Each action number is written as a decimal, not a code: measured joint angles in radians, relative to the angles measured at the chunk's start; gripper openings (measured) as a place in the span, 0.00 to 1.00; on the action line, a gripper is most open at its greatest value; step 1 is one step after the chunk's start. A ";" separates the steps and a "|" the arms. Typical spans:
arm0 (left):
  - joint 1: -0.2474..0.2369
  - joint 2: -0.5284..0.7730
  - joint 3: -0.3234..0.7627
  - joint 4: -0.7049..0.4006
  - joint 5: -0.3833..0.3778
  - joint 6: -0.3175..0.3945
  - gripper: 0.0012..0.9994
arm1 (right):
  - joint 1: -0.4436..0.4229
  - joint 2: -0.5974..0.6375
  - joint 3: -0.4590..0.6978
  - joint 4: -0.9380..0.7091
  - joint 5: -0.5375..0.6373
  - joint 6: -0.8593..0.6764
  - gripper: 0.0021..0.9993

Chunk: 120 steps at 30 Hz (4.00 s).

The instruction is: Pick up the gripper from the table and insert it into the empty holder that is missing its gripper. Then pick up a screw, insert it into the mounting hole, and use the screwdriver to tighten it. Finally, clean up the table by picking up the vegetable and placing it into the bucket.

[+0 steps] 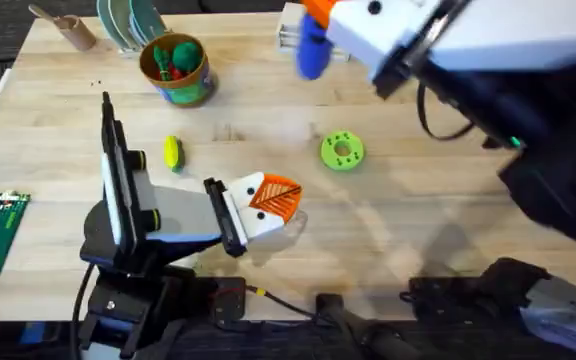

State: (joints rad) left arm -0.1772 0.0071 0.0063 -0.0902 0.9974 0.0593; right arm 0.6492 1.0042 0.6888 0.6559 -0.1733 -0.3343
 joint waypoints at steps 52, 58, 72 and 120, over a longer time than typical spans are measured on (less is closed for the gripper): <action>0.000 0.000 0.000 0.000 0.000 -0.011 0.35 | -0.201 0.356 0.046 -0.405 0.410 -0.397 0.95; 0.000 0.000 0.000 0.000 0.000 -0.007 0.77 | -0.201 0.241 0.046 -0.405 0.413 -0.240 0.95; 0.000 0.000 0.001 0.072 -0.030 -0.042 0.99 | -0.200 0.180 0.046 -0.414 0.412 0.038 0.95; 0.039 0.986 1.011 -0.988 -1.354 -0.379 0.99 | -0.173 0.180 0.046 -0.545 0.412 0.145 0.99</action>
State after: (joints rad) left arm -0.1386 0.9931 1.0168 -1.0781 -0.3567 -0.3202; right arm 0.4759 1.1839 0.7349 0.1104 0.2386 -0.1898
